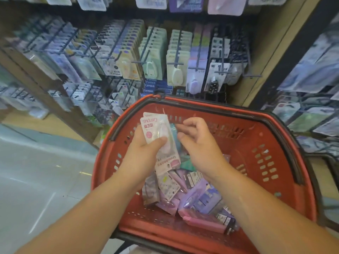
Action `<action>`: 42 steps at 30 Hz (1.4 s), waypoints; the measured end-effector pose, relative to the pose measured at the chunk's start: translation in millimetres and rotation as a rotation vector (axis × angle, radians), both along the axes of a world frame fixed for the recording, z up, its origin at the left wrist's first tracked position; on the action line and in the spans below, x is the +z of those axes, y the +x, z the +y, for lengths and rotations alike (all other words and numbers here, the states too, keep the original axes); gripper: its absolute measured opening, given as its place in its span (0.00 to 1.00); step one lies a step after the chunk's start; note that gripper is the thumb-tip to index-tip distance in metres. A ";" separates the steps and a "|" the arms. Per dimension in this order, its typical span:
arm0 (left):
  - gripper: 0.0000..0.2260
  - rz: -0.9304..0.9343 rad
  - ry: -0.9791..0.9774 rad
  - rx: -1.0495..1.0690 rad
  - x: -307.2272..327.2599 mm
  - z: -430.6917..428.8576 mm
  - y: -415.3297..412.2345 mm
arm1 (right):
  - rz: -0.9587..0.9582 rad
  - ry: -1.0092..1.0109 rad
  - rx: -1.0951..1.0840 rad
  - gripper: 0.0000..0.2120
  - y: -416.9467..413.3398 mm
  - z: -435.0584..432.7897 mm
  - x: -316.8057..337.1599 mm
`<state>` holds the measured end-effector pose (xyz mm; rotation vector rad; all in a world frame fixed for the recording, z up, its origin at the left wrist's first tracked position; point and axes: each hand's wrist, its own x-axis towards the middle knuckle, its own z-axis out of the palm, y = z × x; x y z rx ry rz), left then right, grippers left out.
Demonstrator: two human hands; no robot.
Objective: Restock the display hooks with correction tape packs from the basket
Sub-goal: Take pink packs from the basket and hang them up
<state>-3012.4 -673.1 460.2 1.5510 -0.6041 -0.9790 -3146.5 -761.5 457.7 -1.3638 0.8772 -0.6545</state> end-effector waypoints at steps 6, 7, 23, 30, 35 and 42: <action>0.19 0.117 -0.024 0.061 -2.4 9.7 4.4 | -0.013 0.081 0.009 0.14 4.4 -4.3 -1.5; 0.17 0.121 -0.022 0.067 -2.6 11.1 5.9 | -0.030 0.113 0.026 0.12 5.3 -4.2 -3.5; 0.22 0.016 -0.037 0.110 0.0 30.1 26.6 | -0.045 0.072 0.142 0.07 36.1 1.3 -2.5; 0.25 -0.159 0.040 0.295 23.2 54.5 54.0 | 0.492 0.152 0.249 0.10 35.6 -32.7 -111.4; 0.23 -0.160 0.081 0.313 25.9 70.7 63.6 | 1.015 -0.080 0.663 0.17 28.4 -16.6 -176.5; 0.20 -0.128 0.158 0.309 30.0 83.5 69.8 | 1.143 -0.237 0.715 0.12 37.6 -6.1 -205.0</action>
